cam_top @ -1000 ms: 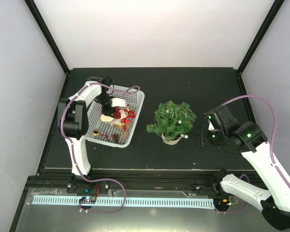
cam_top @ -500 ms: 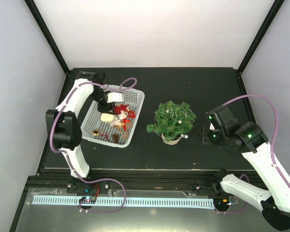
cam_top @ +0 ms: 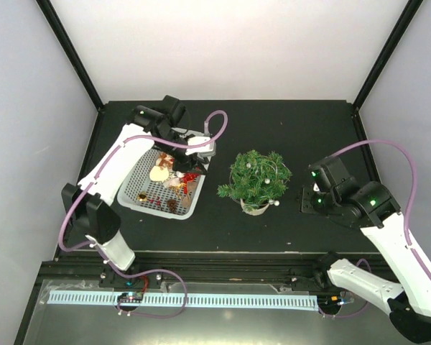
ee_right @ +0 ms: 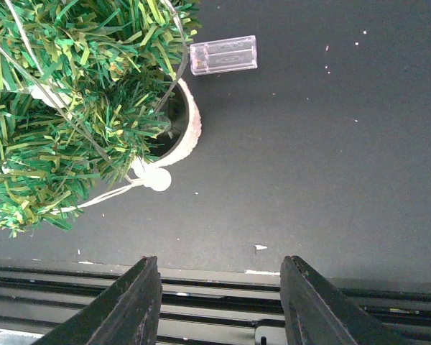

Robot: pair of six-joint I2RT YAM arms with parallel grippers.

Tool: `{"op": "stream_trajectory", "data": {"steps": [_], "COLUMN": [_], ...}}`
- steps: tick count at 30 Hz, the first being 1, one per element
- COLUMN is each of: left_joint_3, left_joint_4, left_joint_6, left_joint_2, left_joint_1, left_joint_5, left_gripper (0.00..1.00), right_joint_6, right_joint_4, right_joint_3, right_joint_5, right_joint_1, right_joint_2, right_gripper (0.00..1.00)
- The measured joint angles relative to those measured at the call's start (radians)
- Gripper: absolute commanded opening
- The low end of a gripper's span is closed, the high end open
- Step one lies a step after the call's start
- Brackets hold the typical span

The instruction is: Decorate the small christmas tree

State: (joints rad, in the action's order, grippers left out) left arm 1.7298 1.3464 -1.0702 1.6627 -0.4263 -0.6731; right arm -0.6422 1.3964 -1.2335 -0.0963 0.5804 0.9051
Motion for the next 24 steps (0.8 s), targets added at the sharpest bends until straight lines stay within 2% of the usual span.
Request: {"op": "stream_trajectory", "data": {"steps": [3, 6, 8, 14, 20, 24], "left_joint_3": [0.021, -0.003, -0.068, -0.174, -0.172, -0.117], "left_joint_4": [-0.016, -0.053, -0.095, -0.17, -0.244, -0.245], "left_joint_6": [0.042, 0.058, 0.069, 0.055, 0.042, 0.051], "left_joint_2": [0.04, 0.062, 0.061, 0.112, 0.207, 0.307], "left_joint_1": [0.0, 0.014, 0.041, 0.14, 0.152, 0.154], "left_joint_5": [-0.007, 0.028, 0.072, 0.26, 0.357, 0.381], "left_gripper": [0.47, 0.66, 0.75, 0.82, 0.85, 0.85], "right_joint_6": [-0.014, -0.027, -0.038, -0.066, -0.079, -0.079], "right_joint_4": [0.001, 0.004, 0.009, 0.023, 0.026, 0.027], "right_joint_3": [0.0, 0.0, 0.0, 0.019, 0.026, 0.026], "right_joint_5": [0.0, -0.002, -0.005, -0.007, -0.006, -0.006], "right_joint_1": [0.0, 0.0, 0.0, 0.0, 0.0, 0.0], "right_joint_2": [-0.014, -0.037, -0.056, -0.11, -0.105, -0.099], "right_gripper": [0.48, 0.48, 0.48, 0.48, 0.48, 0.48]}}
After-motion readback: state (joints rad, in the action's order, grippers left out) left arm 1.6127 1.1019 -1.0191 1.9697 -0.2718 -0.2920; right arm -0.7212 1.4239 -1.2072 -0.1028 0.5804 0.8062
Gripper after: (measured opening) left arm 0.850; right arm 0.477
